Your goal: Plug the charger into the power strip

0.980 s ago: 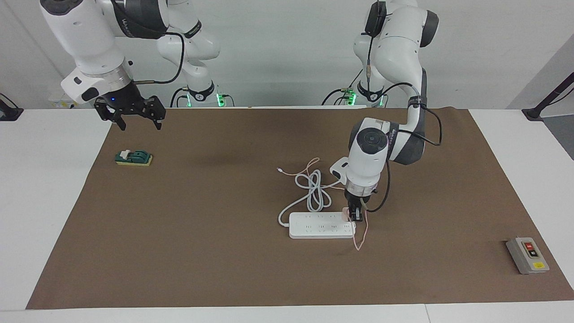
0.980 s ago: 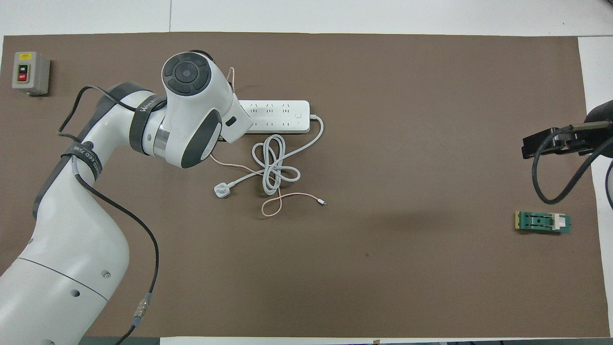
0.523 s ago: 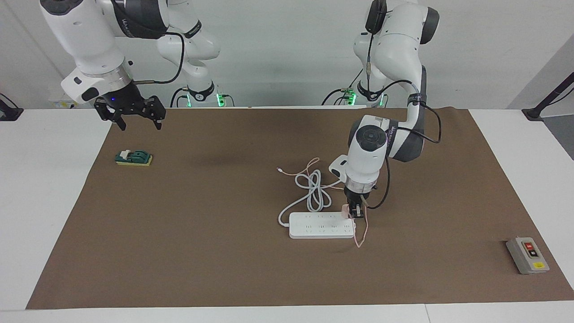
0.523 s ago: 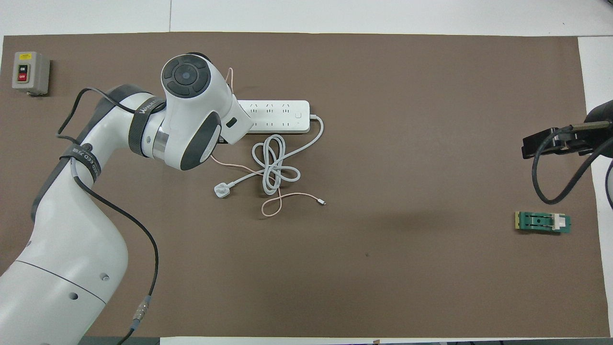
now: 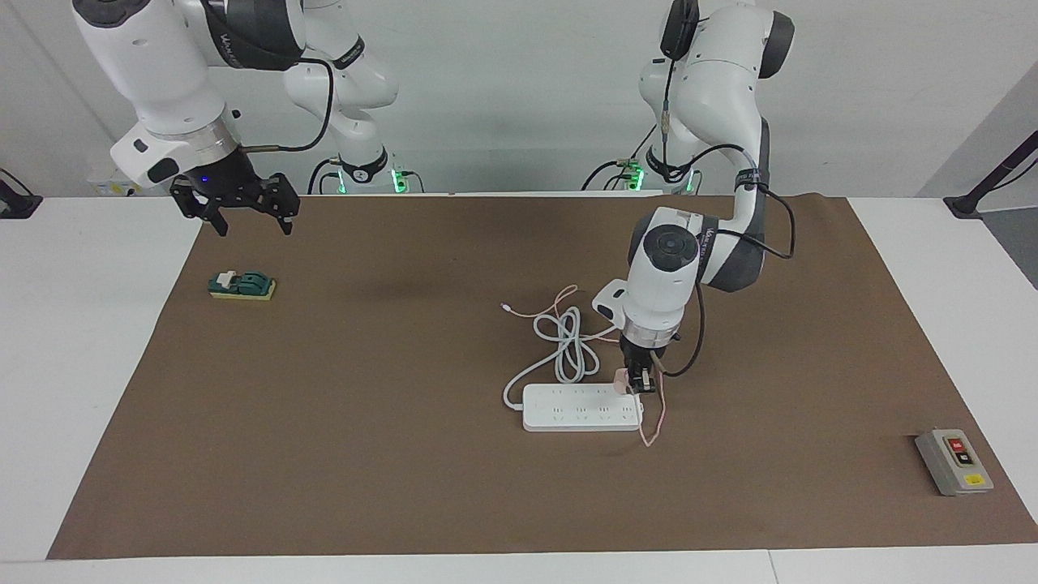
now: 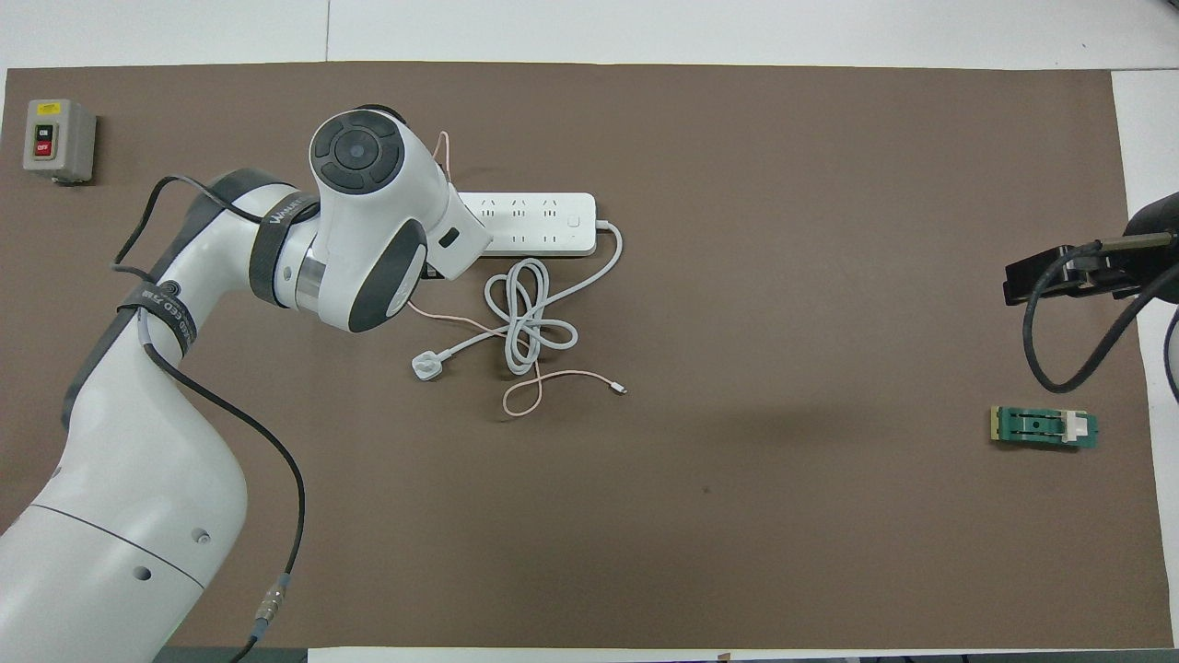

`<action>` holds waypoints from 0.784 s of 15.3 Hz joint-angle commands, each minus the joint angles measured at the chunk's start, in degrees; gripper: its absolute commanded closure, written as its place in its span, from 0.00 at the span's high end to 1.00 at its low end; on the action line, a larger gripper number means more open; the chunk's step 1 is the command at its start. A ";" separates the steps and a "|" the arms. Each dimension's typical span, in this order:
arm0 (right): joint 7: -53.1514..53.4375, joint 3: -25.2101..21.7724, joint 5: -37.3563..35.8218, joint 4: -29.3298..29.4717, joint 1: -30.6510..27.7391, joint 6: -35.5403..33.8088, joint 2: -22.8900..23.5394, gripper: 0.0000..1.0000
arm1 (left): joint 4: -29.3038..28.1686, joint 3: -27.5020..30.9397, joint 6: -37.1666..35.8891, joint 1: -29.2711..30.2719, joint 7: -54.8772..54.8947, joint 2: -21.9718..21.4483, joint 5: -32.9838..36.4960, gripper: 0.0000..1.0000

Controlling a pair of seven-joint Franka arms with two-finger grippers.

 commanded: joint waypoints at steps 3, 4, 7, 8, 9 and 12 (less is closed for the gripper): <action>1.10 0.52 -0.29 -0.58 -0.28 0.25 -0.81 1.00 | -2.32 0.66 4.28 -1.38 -0.29 -0.63 -0.60 0.00; 1.10 0.52 -0.29 -0.58 -0.28 0.25 -0.81 1.00 | -2.15 0.66 4.28 -1.38 -0.20 -0.46 -0.34 0.00; 1.10 0.52 -0.29 -0.58 -0.37 0.25 -0.81 1.00 | -1.71 0.66 3.93 -1.03 0.50 -0.28 0.28 0.00; 1.10 0.52 -0.29 -0.58 -0.37 0.34 -0.81 1.00 | -1.44 0.66 4.19 -0.94 1.46 0.50 0.54 0.00; 1.10 0.52 -0.29 -0.58 -0.28 0.34 -0.81 1.00 | -1.27 0.66 4.28 -1.03 2.08 0.68 0.54 0.00; 1.01 0.52 -0.29 -0.58 -0.37 0.34 -0.81 1.00 | -1.35 0.57 4.72 -0.59 3.39 0.95 0.46 0.00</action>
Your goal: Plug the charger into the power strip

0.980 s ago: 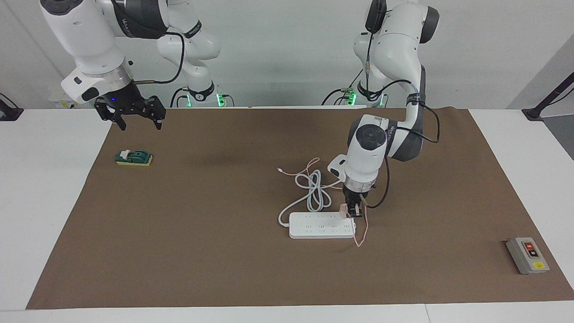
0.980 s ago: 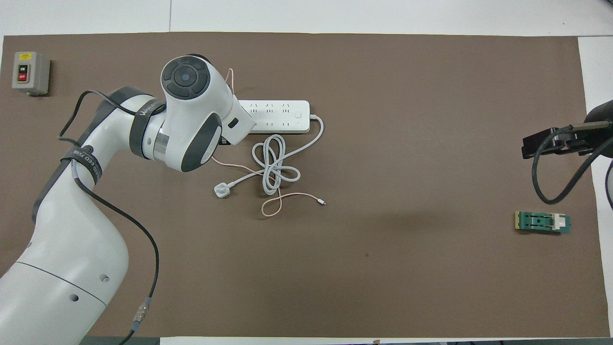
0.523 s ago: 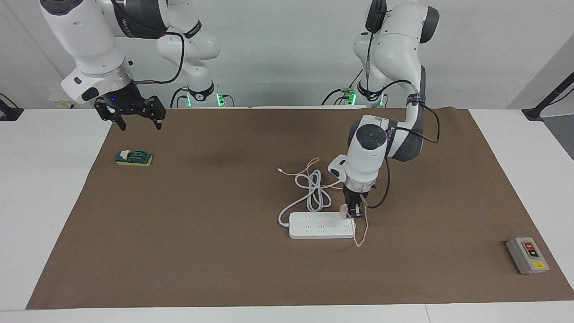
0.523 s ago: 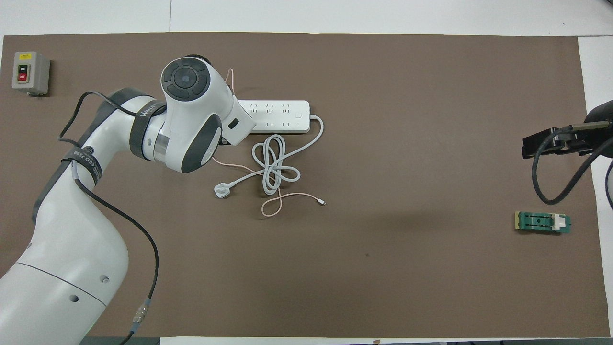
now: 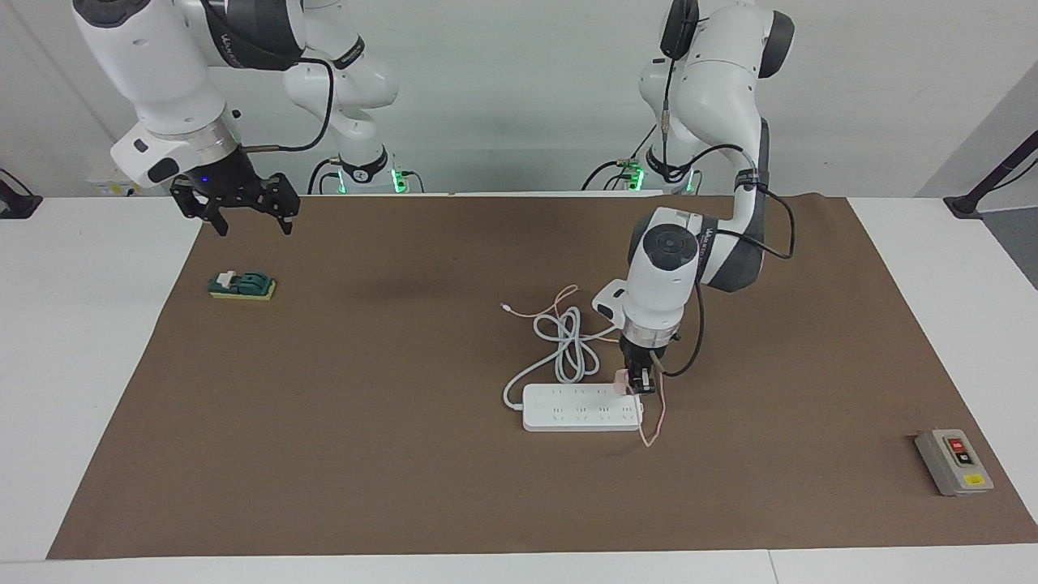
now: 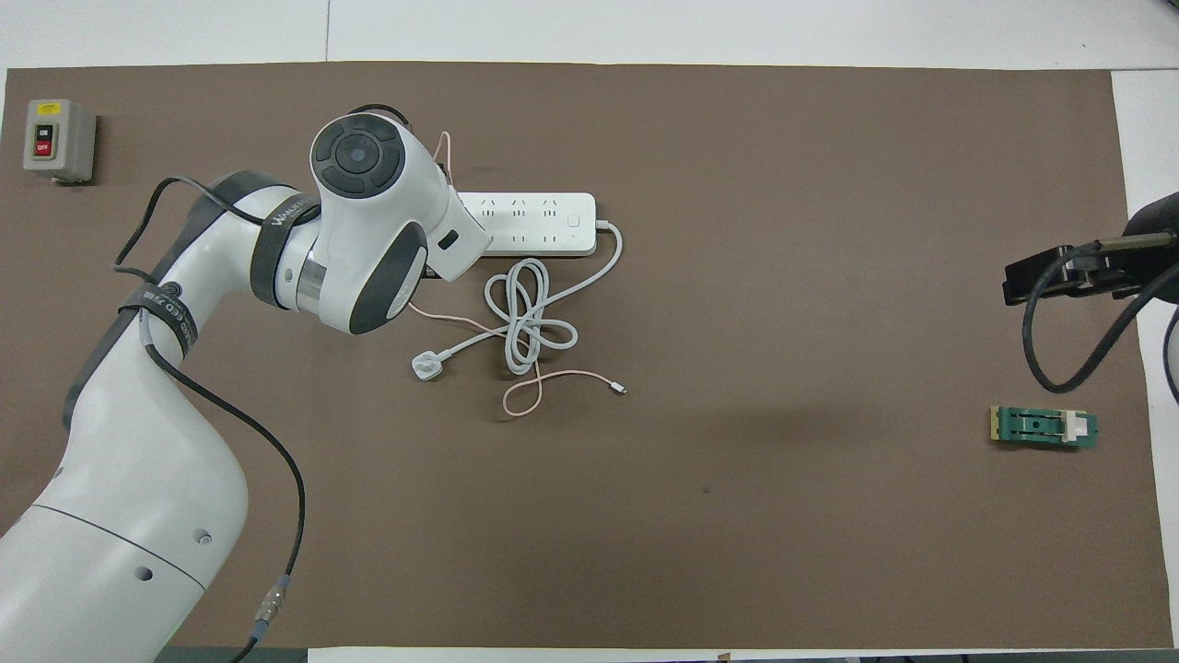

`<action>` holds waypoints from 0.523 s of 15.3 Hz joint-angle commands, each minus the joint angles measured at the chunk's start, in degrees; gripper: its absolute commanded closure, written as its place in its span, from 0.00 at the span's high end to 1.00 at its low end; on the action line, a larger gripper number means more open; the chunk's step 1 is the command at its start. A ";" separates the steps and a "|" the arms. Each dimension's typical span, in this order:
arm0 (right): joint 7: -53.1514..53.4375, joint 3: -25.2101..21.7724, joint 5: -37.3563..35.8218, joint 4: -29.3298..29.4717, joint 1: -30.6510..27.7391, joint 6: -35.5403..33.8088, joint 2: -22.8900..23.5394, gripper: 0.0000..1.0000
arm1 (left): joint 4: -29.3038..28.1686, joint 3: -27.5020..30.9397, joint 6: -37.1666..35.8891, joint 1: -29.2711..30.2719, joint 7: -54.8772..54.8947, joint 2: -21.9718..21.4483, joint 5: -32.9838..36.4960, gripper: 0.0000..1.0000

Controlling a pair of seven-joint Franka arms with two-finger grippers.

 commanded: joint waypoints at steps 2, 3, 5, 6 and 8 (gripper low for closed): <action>1.01 0.50 -0.29 -0.58 -0.37 0.25 -0.81 1.00 | -0.86 0.45 4.28 -0.21 3.26 1.13 0.05 0.00; 1.01 0.50 -0.29 -0.58 -0.37 0.25 -0.81 1.00 | -0.77 0.45 4.28 -0.21 3.53 1.21 0.05 0.00; 1.01 0.50 -0.29 -0.67 -0.28 0.25 -0.81 1.00 | -0.77 0.45 4.37 -0.12 3.53 1.21 -0.12 0.00; 1.01 0.50 -0.29 -0.67 -0.37 0.25 -0.81 1.00 | -0.77 0.45 4.19 -0.12 3.53 1.21 -0.30 0.00; 1.01 0.59 -0.29 -0.67 -0.28 0.25 -0.81 1.00 | -0.68 0.45 3.84 -0.03 3.71 1.13 -0.30 0.00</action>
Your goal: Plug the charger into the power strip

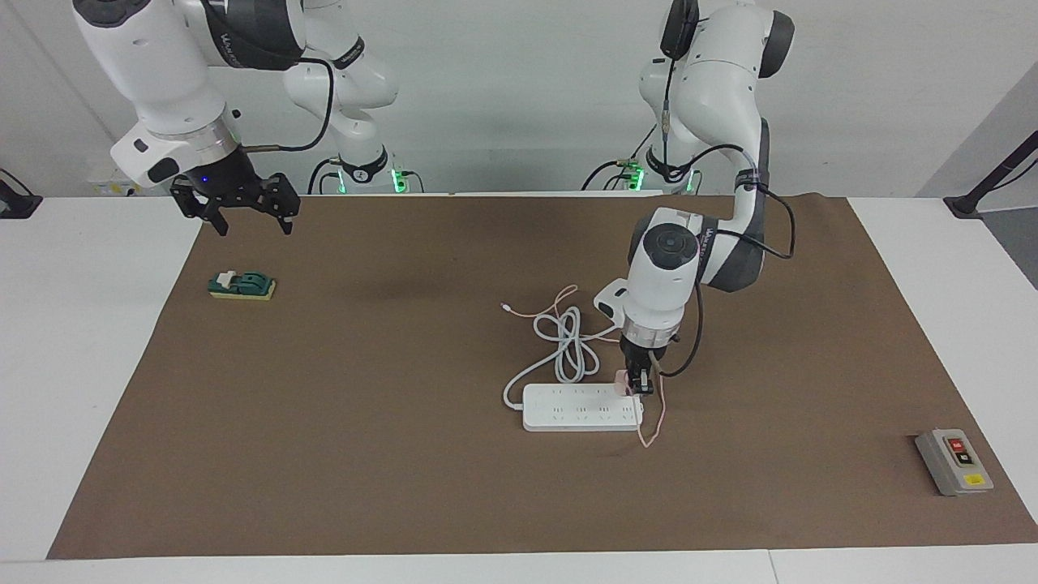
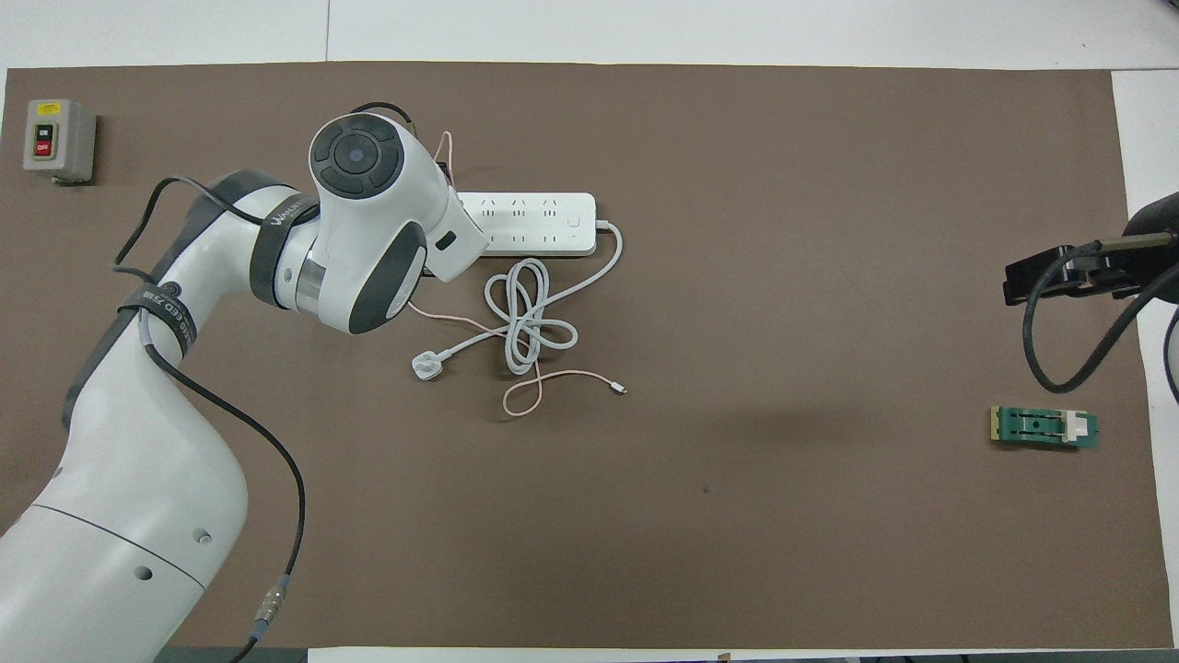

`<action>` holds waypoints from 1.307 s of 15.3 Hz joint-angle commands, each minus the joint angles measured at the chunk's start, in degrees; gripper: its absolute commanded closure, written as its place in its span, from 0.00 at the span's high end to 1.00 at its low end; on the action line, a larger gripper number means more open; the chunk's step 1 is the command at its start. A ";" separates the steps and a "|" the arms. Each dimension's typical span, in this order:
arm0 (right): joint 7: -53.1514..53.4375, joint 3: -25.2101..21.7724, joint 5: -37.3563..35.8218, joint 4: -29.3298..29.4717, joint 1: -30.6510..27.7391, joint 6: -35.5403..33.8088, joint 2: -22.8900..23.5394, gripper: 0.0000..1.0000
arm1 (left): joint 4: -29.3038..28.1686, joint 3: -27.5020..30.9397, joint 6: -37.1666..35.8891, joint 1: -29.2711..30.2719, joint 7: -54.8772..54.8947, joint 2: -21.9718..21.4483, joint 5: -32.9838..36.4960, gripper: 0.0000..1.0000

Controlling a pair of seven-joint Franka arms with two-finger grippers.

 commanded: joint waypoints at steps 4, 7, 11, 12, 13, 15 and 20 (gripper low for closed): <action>1.01 0.58 -0.29 -0.67 -0.28 0.25 -0.81 1.00 | 0.11 0.28 -1.71 0.75 1.33 0.84 -0.03 0.00; 1.01 0.58 -0.29 -0.67 -0.37 0.25 -0.81 1.00 | 0.38 0.28 -2.78 0.58 1.25 0.75 -0.20 0.00; 1.01 0.58 -0.29 -0.67 -0.28 0.16 -0.90 1.00 | -0.15 0.28 -2.43 0.22 1.07 0.66 -0.82 0.00; 1.01 0.58 -0.29 -0.67 -0.37 0.16 -0.90 1.00 | -0.32 0.28 -2.17 0.22 0.90 0.66 -0.91 0.00; 1.01 0.58 -0.29 -0.67 -0.28 0.16 -0.90 1.00 | -0.32 0.19 -1.99 0.31 0.81 0.66 -1.25 0.00; 1.01 0.58 -0.29 -0.67 -0.28 0.08 -0.90 1.00 | -0.32 0.10 -1.46 0.22 0.72 0.66 -1.96 0.00; 1.01 0.58 -0.29 -0.75 -0.37 0.08 -0.90 1.00 | 2.83 0.10 -4.87 0.40 1.16 0.93 -3.19 0.00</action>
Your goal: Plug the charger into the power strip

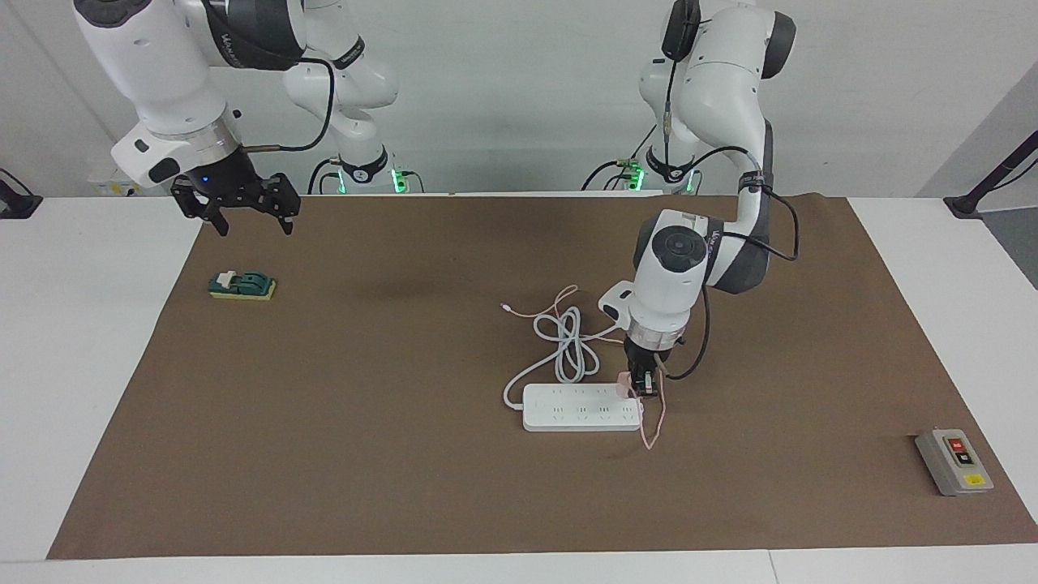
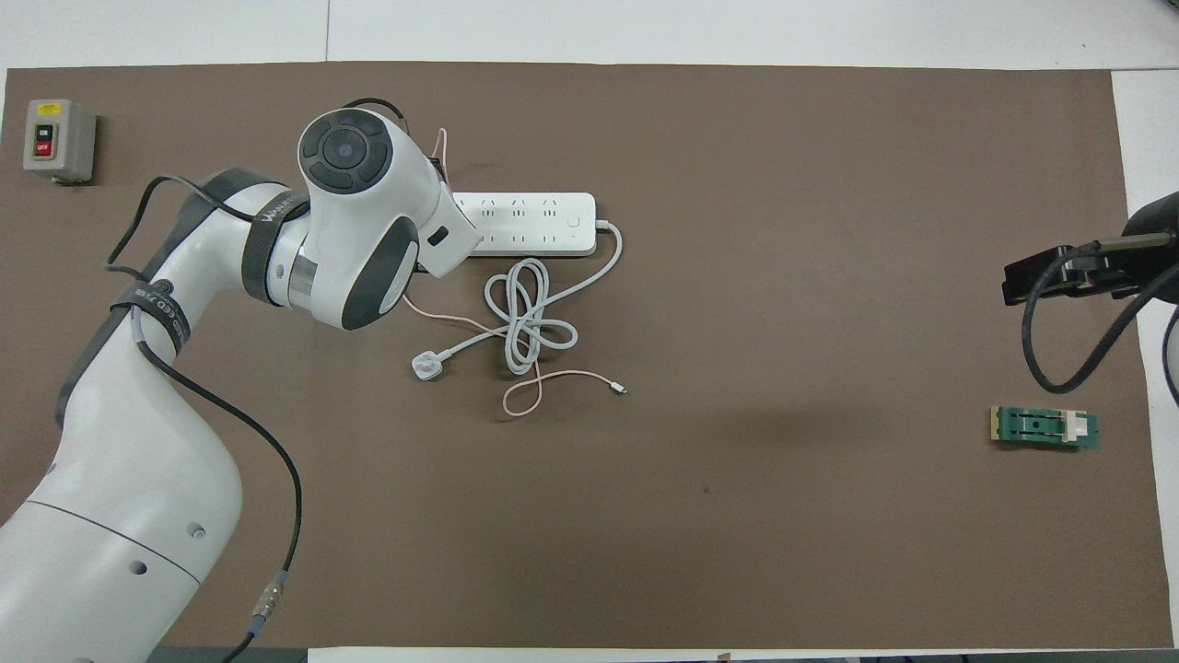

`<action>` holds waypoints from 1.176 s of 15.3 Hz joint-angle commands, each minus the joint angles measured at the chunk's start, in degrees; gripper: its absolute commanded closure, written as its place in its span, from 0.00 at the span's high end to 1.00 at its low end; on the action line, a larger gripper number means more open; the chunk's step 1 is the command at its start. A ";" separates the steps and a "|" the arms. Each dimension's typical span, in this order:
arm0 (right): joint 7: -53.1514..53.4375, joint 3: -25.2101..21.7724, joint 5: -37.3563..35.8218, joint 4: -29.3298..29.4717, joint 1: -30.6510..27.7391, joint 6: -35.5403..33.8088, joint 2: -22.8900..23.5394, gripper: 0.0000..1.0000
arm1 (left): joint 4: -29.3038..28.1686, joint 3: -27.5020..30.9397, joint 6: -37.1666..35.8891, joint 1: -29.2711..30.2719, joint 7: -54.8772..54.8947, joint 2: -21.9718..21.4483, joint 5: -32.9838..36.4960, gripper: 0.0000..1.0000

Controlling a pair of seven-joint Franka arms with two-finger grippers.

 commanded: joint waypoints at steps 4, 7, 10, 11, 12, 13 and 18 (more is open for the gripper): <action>1.01 0.51 -0.29 -0.67 -0.37 0.08 -0.90 1.00 | 6.96 0.09 -7.81 0.29 1.18 1.80 -0.93 0.00; 0.92 0.51 -0.29 -0.75 -0.28 0.08 -0.90 1.00 | 6.97 0.09 -7.03 0.20 0.83 1.88 -1.19 0.00; 0.92 0.51 -0.29 -0.76 -0.37 -0.01 -0.90 1.00 | 6.27 0.18 -5.45 -0.06 0.92 1.97 -1.02 0.00; 0.92 0.51 -0.29 -0.75 -0.37 -0.01 -0.90 1.00 | 4.88 0.18 -4.05 0.11 1.01 1.88 -1.02 0.00; 0.92 0.51 -0.29 -0.75 -0.37 -0.10 -0.90 1.00 | 4.17 0.18 -3.26 0.11 1.09 1.80 -0.93 0.00; 0.92 0.51 -0.29 -0.75 -0.37 -0.10 -0.98 1.00 | 3.98 0.18 -2.99 0.29 1.09 1.80 -0.93 0.00; 0.92 0.78 -0.29 -0.84 -0.37 -0.01 -0.98 1.00 | 2.32 0.18 -0.88 0.20 1.27 1.71 -0.93 0.00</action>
